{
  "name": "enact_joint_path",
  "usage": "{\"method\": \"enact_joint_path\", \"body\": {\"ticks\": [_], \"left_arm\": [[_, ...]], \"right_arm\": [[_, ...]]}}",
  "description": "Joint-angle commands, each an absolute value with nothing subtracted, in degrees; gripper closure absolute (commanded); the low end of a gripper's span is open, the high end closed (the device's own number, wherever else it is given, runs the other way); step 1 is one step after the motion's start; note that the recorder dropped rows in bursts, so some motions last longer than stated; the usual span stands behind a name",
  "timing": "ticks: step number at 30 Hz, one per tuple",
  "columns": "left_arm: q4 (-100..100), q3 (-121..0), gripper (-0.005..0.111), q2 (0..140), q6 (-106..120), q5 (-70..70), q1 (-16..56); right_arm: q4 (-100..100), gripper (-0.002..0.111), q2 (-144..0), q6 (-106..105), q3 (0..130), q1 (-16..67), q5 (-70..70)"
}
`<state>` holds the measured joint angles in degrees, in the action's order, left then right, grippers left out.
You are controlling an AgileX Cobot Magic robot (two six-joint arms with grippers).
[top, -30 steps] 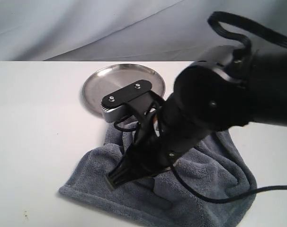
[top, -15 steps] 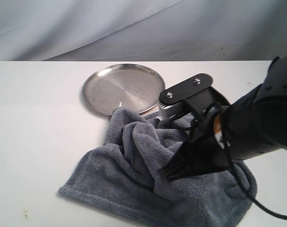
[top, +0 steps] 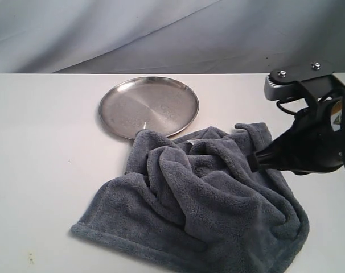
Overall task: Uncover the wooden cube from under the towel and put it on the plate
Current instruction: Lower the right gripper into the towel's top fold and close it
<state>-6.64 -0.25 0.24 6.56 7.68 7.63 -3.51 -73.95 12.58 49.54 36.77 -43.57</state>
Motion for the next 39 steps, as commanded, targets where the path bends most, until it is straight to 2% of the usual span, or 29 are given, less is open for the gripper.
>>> {"method": "enact_joint_path", "body": {"ticks": [1, 5, 16, 35, 39], "left_arm": [[-6.7, 0.0, 0.107, 0.0, 6.4, 7.6, 7.9], [-6.7, 0.0, 0.107, 0.0, 6.4, 7.6, 7.9], [-6.7, 0.0, 0.107, 0.0, 6.4, 7.6, 7.9], [-6.7, 0.0, 0.107, 0.0, 6.4, 7.6, 7.9], [-6.7, 0.0, 0.107, 0.0, 6.4, 7.6, 7.9]], "right_arm": [[8.0, 0.108, -77.0, 2.0, 51.2, 31.3, -41.0], [14.0, 0.108, -82.7, -3.7, 54.8, 29.7, -41.4], [14.9, 0.108, -98.0, -3.8, 69.7, 29.7, -47.3], [15.0, 0.108, -98.9, -4.1, 71.4, 29.7, -52.1], [6.9, 0.108, -98.9, 1.8, 71.4, 29.7, -55.8]]}}
